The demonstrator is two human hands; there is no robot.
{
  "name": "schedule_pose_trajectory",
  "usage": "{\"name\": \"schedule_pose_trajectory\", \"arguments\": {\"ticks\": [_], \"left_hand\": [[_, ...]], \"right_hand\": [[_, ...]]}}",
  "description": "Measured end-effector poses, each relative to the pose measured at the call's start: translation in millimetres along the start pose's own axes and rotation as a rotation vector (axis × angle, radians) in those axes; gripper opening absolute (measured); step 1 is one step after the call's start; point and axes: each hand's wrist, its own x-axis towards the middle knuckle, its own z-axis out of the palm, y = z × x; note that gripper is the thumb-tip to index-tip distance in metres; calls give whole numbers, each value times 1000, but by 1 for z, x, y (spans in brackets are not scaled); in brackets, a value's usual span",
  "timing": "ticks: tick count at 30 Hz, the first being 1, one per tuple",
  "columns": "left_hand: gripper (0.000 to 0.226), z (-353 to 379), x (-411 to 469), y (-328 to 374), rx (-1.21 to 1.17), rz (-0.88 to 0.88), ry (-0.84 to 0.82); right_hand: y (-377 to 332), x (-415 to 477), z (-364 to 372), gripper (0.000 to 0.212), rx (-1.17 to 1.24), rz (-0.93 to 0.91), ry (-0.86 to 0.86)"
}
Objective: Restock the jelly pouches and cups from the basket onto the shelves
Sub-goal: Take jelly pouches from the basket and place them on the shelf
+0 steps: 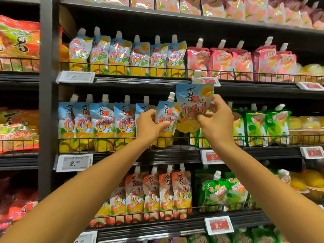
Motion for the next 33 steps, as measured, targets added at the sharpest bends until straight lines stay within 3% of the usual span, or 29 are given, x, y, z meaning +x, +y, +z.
{"name": "schedule_pose_trajectory", "arguments": {"ticks": [5, 11, 18, 23, 27, 33], "left_hand": [[28, -10, 1, -6, 289, 132, 65], [47, -22, 3, -5, 617, 154, 103], [49, -21, 0, -3, 748, 91, 122], [49, -21, 0, 0, 776, 72, 100], [55, -24, -1, 0, 750, 25, 60], [52, -25, -5, 1, 718, 17, 46]], "right_hand": [[15, 13, 8, 38, -72, 16, -19], [24, 22, 27, 57, -33, 4, -187], [28, 17, 53, 55, -152, 38, -267], [41, 20, 57, 48, -300, 188, -389], [51, 24, 55, 50, -383, 311, -370], [56, 20, 54, 31, -500, 277, -421]]}}
